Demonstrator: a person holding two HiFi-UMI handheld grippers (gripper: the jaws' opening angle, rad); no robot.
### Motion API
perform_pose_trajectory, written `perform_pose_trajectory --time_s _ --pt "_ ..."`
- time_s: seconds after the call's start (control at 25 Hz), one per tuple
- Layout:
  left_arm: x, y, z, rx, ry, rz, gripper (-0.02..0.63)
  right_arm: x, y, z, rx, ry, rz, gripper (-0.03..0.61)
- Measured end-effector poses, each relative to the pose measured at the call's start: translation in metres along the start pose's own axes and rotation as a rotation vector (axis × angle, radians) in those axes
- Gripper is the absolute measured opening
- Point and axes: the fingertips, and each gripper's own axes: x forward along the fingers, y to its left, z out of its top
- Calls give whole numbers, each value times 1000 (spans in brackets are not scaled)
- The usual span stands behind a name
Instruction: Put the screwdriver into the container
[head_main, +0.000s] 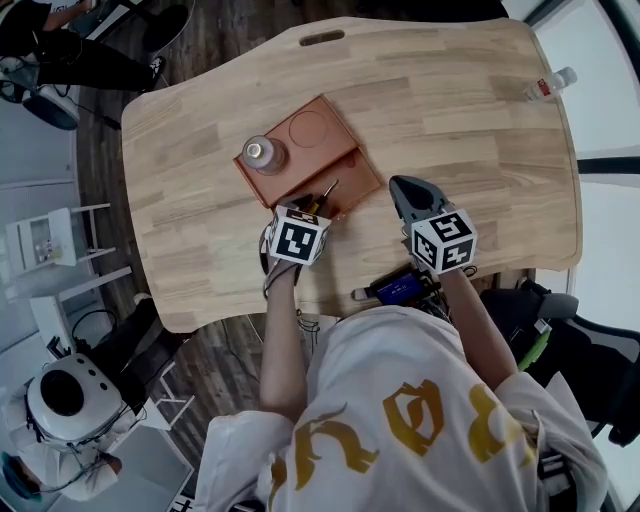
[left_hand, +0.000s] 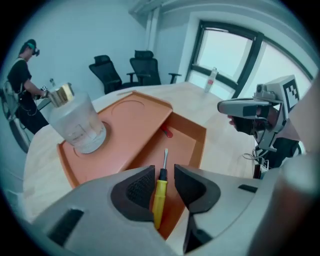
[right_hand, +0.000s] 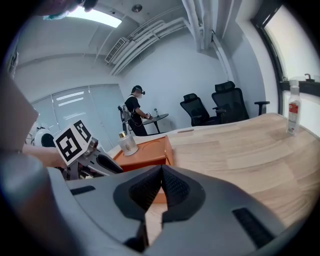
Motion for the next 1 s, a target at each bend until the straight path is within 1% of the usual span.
perform_pose_trajectory --time_s 0.16,0.2,0.28,0.32,0.44,0.56,0.64,0.72,0.8,0.88,1.0 --pt "-30 5 6 -39 -131 45 113 -10 15 8 -30 -22 16 9" --pt "-37 5 8 -57 -162 49 98 -12 19 10 -41 -27 23 9" --pt "-53 4 12 -90 -229 65 50 -17 25 14 -58 -38 32 9" --pt "-61 4 14 -98 -262 76 37 -20 28 15 -64 -42 34 9" --pt "-87 3 20 -97 -361 117 14 -25 38 19 -82 -47 43 9" --pt "-115 -2 26 -74 -471 154 14 -29 50 21 -94 -59 59 9" --pt "-135 -5 26 -80 -546 174 14 -32 59 24 -102 -73 61 9" --pt "-154 -6 26 -119 -636 192 14 -35 67 28 -124 -89 57 9" --pt "-170 -5 23 -181 -725 214 14 -38 74 33 -145 -105 58 9" --pt "-181 -7 18 -229 -780 233 14 -44 80 40 -161 -125 59 9" --pt "-191 -12 14 -233 -811 254 12 -51 86 48 -178 -147 56 9"
